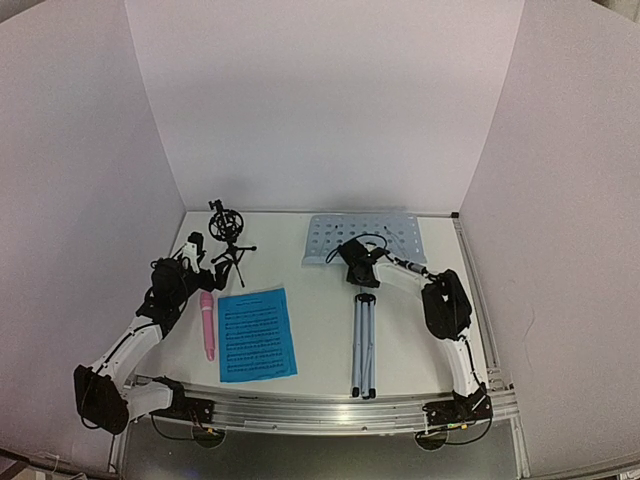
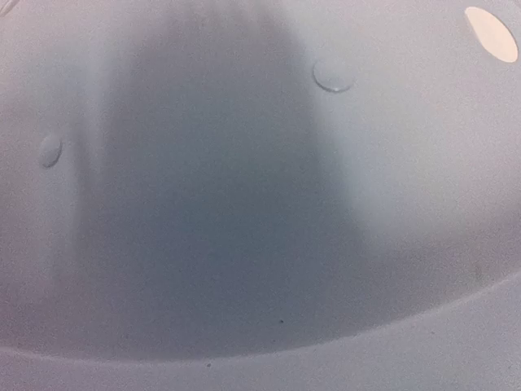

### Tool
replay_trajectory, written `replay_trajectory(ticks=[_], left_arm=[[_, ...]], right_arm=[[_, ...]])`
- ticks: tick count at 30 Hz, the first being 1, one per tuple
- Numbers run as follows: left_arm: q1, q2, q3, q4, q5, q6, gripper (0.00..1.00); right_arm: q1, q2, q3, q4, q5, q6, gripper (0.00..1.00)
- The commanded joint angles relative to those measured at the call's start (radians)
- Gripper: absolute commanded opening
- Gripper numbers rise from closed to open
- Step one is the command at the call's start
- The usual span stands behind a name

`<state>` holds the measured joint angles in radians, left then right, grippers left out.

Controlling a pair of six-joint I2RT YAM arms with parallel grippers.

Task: Set up the instrument practice props

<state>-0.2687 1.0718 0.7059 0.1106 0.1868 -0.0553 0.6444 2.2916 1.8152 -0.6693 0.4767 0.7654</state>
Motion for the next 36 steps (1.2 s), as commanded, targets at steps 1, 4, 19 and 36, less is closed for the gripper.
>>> replay_trajectory(ticks=[1, 4, 19, 36], left_arm=[[-0.003, -0.011, -0.004, 0.052, -0.012, 0.024, 1.00], [-0.003, -0.011, -0.008, 0.066, -0.014, 0.033, 1.00], [-0.004, -0.022, -0.008, 0.080, -0.027, 0.097, 1.00], [-0.004, -0.025, 0.036, 0.051, 0.087, 0.147, 1.00]], right_arm=[[0.030, 0.012, -0.087, 0.008, 0.009, 0.024, 0.34], [0.052, -0.031, -0.169, 0.117, 0.034, 0.000, 0.36], [0.046, -0.018, -0.282, 0.192, 0.042, 0.044, 0.28], [0.023, -0.261, -0.177, 0.440, 0.197, -0.101, 0.00]])
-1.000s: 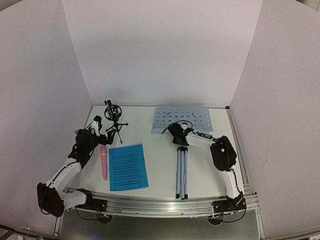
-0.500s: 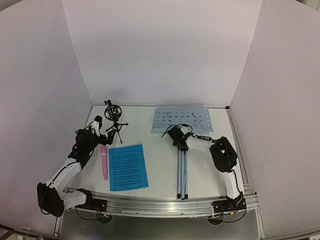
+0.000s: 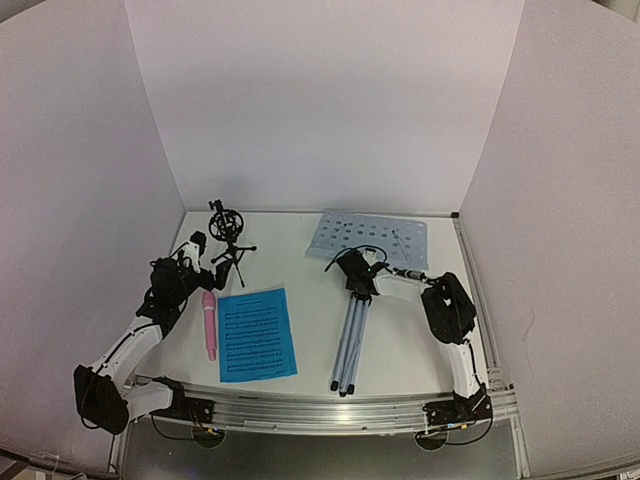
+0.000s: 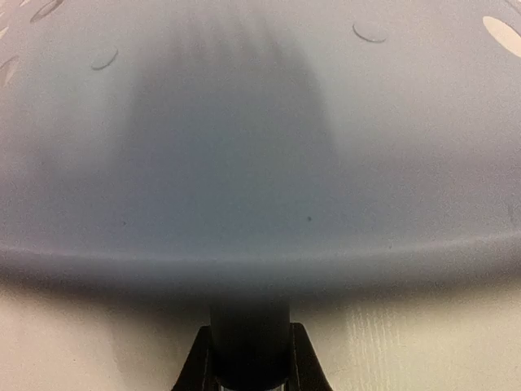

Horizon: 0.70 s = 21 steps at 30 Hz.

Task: Set up the instrument practice props

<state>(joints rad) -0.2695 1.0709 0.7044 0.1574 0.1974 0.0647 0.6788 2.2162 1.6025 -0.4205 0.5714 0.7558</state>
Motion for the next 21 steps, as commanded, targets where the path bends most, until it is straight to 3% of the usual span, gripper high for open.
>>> replay_trajectory(ticks=[1, 5, 11, 17, 21], left_arm=[[-0.004, -0.024, 0.040, 0.004, 0.088, 0.031, 1.00], [-0.006, -0.014, 0.054, -0.001, 0.120, 0.054, 0.99], [-0.045, 0.014, 0.092, -0.024, 0.162, 0.082, 0.97], [-0.123, 0.080, 0.171, -0.064, 0.217, 0.092, 0.93], [-0.207, 0.169, 0.233, -0.052, 0.225, 0.061, 0.91]], right_arm=[[-0.009, -0.219, 0.016, 0.266, 0.120, -0.128, 0.00], [0.003, -0.322, -0.055, 0.594, 0.165, -0.301, 0.00], [0.009, -0.369, -0.079, 0.885, 0.152, -0.427, 0.00], [0.024, -0.360, -0.023, 1.242, 0.033, -0.656, 0.00], [0.027, -0.348, 0.021, 1.373, -0.017, -0.694, 0.00]])
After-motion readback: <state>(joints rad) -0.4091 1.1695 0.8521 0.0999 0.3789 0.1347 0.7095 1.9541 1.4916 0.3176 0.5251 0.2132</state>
